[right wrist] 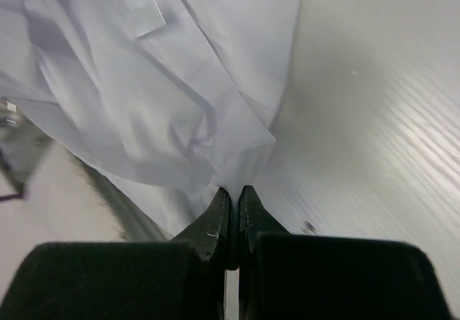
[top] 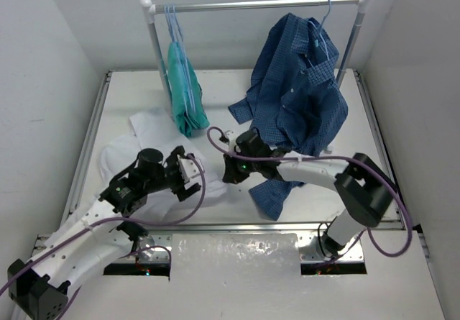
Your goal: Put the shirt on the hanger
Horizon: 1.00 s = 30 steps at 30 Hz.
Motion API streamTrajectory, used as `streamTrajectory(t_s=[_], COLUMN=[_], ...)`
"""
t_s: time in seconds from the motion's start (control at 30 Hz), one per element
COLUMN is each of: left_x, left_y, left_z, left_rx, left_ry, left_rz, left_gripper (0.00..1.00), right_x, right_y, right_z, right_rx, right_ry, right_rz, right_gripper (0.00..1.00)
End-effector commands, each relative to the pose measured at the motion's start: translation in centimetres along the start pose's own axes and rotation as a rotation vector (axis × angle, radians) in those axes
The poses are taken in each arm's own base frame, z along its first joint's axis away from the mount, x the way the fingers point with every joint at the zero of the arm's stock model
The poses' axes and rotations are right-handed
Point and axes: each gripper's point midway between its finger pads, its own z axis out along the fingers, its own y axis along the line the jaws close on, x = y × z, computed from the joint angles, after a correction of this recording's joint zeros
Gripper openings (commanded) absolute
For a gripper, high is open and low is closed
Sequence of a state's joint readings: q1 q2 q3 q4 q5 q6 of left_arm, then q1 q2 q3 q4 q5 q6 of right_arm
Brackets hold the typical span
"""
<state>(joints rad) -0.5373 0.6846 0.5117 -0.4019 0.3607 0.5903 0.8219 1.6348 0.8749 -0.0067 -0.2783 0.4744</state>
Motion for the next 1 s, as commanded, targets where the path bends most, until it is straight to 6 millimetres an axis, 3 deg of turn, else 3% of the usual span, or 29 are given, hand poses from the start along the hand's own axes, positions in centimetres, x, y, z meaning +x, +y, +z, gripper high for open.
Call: streamTrajectory(t_s=[0.0,0.03,0.1,0.13,0.17,0.23,0.3,0.33,0.4,0.43,0.5,0.53,0.6,0.67,0.7,0.77,0.87,0.9,0.97], left_x=[-5.7,-6.1,-7.1,-6.7,-6.1,-3.5,-0.4,0.8,2.2,2.3,2.1,1.9,1.5,1.4,1.4,1.4,1.7,1.8,2.2], left_y=[3.5,3.6,4.4,4.6,4.9,4.9,4.3,4.2,5.3,5.5,5.4,5.3,4.7,4.4,4.4,4.1,3.7,3.6,3.3], left_z=[-2.5,-2.5,-2.9,-2.5,-2.4,-1.4,-1.0,-0.6,-0.6,-0.6,-0.3,-0.1,0.4,0.7,0.7,0.7,0.7,0.8,1.1], left_rx=[-0.157,-0.152,-0.178,-0.18,-0.187,-0.186,-0.143,-0.128,-0.197,-0.209,-0.199,-0.188,-0.152,-0.144,-0.144,-0.143,-0.136,-0.134,-0.123], left_ry=[-0.111,-0.109,-0.112,-0.087,-0.061,0.047,0.177,0.229,0.28,0.284,0.266,0.257,0.235,0.226,0.224,0.219,0.219,0.217,0.219], left_rz=[-0.089,-0.099,-0.117,-0.123,-0.102,-0.083,-0.019,-0.011,-0.006,-0.004,0.01,0.009,-0.015,-0.052,-0.063,-0.084,-0.111,-0.116,-0.109], left_gripper=[0.85,0.84,0.81,0.81,0.81,0.81,0.76,0.76,0.76,0.77,0.79,0.8,0.8,0.8,0.8,0.8,0.81,0.82,0.83], right_x=[2.2,1.6,3.4,2.3,3.7,3.1,4.1,4.9,6.0,5.9,3.7,1.7,-0.3,-2.2,-1.2,-1.2,-0.1,-1.4,-1.6], right_y=[-3.7,-3.7,-5.0,-4.5,-5.1,-5.1,-6.0,-6.7,-7.8,-8.1,-7.4,-6.0,-3.7,0.9,1.1,2.3,0.5,0.6,-1.2], right_z=[-2.9,-4.1,-5.2,-6.4,-6.8,-8.6,-9.5,-10.1,-11.7,-12.2,-13.4,-13.6,-13.1,-12.0,-10.1,-8.7,-6.0,-5.5,-4.5], right_rx=[0.175,0.189,0.236,0.232,0.243,0.264,0.302,0.329,0.381,0.4,0.424,0.383,0.27,0.043,-0.007,-0.099,-0.106,-0.123,-0.104], right_ry=[0.018,-0.026,-0.029,-0.091,-0.083,-0.143,-0.138,-0.106,-0.046,-0.038,-0.102,-0.179,-0.261,-0.319,-0.242,-0.182,-0.119,-0.18,-0.185], right_rz=[-0.178,-0.224,-0.26,-0.309,-0.325,-0.392,-0.432,-0.474,-0.556,-0.572,-0.589,-0.585,-0.551,-0.5,-0.457,-0.442,-0.358,-0.322,-0.243], right_gripper=[0.0,0.0,0.0,0.0,0.0,0.0,0.04,0.21,0.75,0.79,0.87,0.94,0.96,0.94,0.93,0.87,0.87,0.87,0.87])
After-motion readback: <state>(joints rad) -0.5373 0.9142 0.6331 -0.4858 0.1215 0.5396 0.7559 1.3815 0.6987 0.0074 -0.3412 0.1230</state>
